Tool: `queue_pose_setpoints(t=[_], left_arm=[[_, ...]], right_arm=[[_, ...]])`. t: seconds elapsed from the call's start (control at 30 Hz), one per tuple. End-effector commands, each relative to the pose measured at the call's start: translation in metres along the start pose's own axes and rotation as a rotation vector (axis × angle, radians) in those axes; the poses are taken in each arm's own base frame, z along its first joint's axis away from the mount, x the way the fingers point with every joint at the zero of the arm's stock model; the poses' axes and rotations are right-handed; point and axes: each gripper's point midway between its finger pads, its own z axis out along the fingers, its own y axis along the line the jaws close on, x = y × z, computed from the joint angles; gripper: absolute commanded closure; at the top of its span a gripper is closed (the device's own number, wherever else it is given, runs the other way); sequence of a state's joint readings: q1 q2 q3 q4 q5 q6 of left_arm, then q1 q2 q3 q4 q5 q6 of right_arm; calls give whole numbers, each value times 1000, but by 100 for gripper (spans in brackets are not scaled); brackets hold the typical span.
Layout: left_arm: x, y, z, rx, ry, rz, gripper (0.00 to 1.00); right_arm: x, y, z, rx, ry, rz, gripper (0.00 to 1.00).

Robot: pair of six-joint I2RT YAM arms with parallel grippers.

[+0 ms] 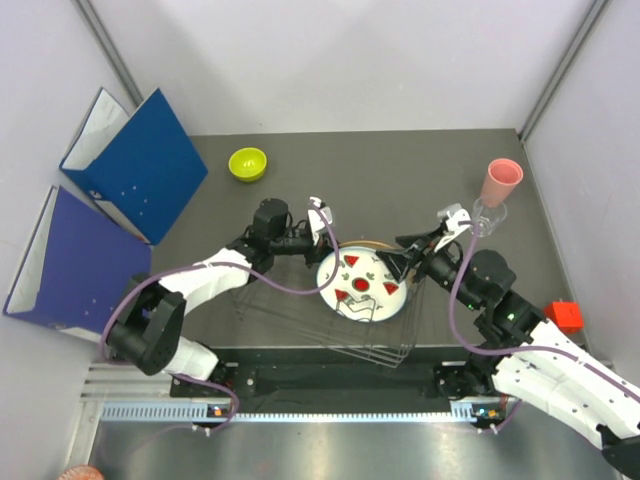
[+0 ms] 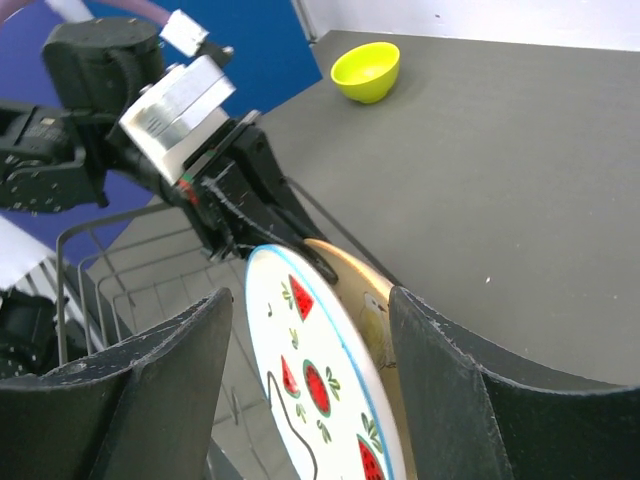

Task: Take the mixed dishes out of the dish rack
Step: Pick up the plate from the dish rack.

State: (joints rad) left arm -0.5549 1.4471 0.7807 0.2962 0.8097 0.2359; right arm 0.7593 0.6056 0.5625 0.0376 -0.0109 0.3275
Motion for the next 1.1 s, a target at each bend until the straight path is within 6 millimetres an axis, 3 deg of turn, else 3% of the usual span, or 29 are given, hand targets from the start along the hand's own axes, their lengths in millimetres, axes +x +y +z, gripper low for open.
queue_pose_setpoints(t=[0.0, 0.17, 0.23, 0.33, 0.37, 0.47, 0.73, 1.07], left_arm=[[-40, -8, -12, -13, -90, 4, 100], [-48, -5, -19, -84, -119, 29, 100], [-49, -6, -21, -105, -134, 41, 100], [-50, -4, -24, -154, -147, 58, 100], [-51, -2, -25, -170, -151, 62, 100], [-48, -4, -25, -174, -154, 65, 100], [-49, -3, -23, -197, -155, 82, 100], [-49, -3, -23, -237, -159, 103, 100]], right_arm=[[-7, -6, 5, 58, -41, 66, 35], [-3, -24, 5, 162, -57, 133, 33], [-5, -39, 1, 259, -86, 189, 32], [7, -66, -6, 423, -72, 248, 32], [21, -76, -12, 493, -28, 281, 32], [38, -98, -23, 662, 34, 303, 30], [94, -99, -39, 780, 264, 404, 28], [115, -98, -64, 802, 287, 490, 39]])
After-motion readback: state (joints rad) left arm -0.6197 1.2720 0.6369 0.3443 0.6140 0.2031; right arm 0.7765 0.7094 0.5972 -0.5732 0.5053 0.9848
